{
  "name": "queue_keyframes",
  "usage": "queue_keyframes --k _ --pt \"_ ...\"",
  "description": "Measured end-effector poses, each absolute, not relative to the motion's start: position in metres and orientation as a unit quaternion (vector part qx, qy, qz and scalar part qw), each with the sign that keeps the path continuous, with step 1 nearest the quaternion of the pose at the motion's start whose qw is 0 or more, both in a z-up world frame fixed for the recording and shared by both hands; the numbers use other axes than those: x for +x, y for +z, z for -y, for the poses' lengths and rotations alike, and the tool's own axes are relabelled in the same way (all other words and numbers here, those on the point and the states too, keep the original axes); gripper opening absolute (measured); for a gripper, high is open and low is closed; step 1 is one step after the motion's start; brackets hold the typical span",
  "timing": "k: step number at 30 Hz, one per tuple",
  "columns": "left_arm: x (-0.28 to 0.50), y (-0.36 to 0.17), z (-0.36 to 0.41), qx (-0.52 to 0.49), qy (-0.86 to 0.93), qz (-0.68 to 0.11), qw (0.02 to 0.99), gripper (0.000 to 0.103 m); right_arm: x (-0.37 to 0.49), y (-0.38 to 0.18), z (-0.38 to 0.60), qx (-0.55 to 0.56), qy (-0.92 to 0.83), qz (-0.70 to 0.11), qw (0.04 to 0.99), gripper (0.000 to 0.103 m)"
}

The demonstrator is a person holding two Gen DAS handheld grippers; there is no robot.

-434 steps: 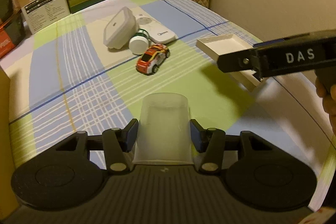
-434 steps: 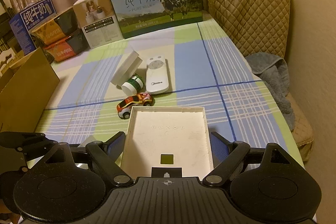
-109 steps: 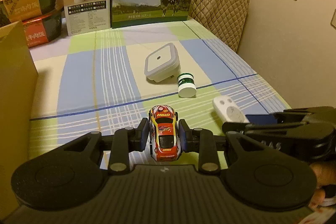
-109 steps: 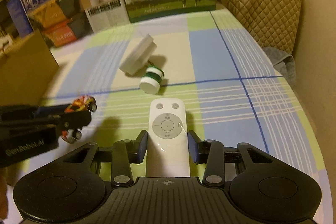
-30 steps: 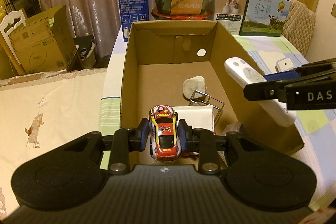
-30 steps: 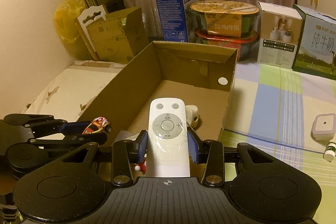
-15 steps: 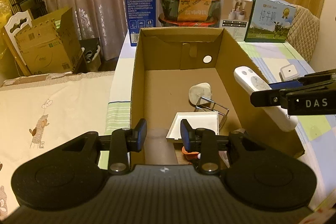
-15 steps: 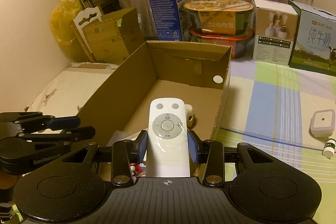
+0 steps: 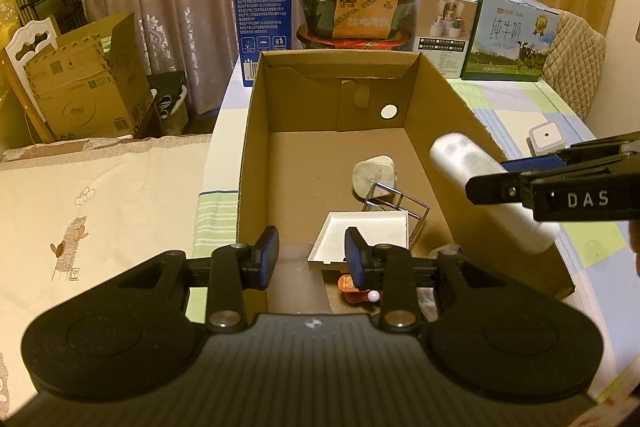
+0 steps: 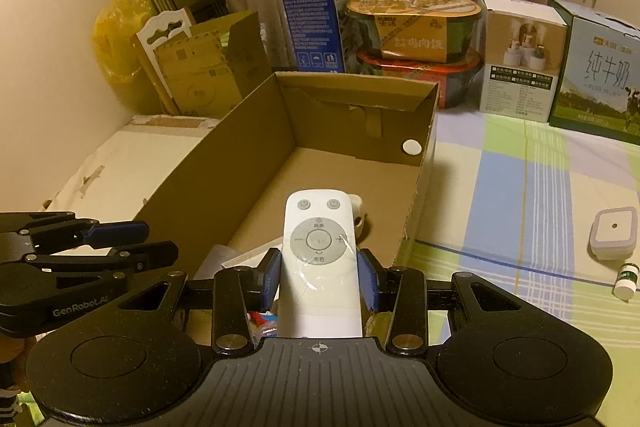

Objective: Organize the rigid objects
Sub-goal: 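Lower the car and remote into the box and open both tools, then move both tools back from the box toward the night-light and lip balm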

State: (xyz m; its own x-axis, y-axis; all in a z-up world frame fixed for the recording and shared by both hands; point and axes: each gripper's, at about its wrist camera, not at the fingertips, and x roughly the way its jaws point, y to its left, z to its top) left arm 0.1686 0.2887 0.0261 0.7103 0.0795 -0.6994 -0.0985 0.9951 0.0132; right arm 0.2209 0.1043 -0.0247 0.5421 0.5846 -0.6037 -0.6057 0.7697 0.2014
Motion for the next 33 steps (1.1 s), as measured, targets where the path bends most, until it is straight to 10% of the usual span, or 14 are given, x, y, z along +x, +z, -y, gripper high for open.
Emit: queue_keyframes --k 33 --pt "0.127 0.088 -0.181 -0.029 0.007 -0.332 0.943 0.077 0.152 0.022 0.03 0.021 0.302 -0.279 0.911 0.062"
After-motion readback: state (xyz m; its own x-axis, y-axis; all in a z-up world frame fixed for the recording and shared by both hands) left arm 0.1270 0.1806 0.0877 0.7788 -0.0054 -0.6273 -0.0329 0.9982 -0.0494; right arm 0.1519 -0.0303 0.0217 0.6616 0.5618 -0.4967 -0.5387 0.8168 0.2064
